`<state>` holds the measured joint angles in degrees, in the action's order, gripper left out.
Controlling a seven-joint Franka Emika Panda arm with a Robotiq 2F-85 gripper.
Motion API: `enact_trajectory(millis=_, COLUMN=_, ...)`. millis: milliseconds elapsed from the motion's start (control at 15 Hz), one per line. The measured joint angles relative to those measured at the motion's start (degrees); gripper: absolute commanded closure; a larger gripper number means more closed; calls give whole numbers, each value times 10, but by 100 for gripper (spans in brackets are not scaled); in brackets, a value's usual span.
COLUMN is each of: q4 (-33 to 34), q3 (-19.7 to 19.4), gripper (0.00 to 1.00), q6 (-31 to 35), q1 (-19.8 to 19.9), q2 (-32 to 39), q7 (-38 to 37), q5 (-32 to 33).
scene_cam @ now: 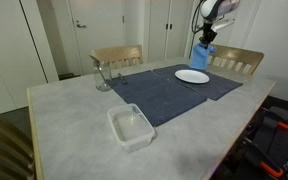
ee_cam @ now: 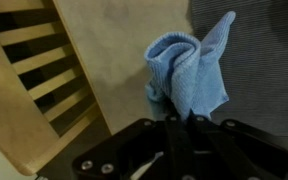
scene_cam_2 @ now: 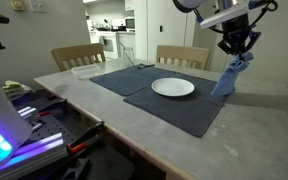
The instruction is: Use the cloth to wipe the plate
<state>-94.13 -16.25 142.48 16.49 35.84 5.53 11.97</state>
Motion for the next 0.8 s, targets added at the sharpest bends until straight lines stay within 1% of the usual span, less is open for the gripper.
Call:
enact_trajectory(millis=200, q4=16, q3=-34, gripper=98, q6=-5, q1=-10, q2=24, q7=-63, q5=33)
enact_trajectory(millis=333, q4=16, q3=-42, gripper=98, q6=-17, q1=-13, q2=38, q7=-86, q5=42)
enact_trajectory(millis=600, q4=8, q3=-40, gripper=98, q6=-43, q1=-18, q2=73, q7=-117, q5=42)
enact_trajectory(millis=800, q4=5, q3=-30, gripper=98, q6=-68, q1=-18, q2=90, q7=-119, q5=29)
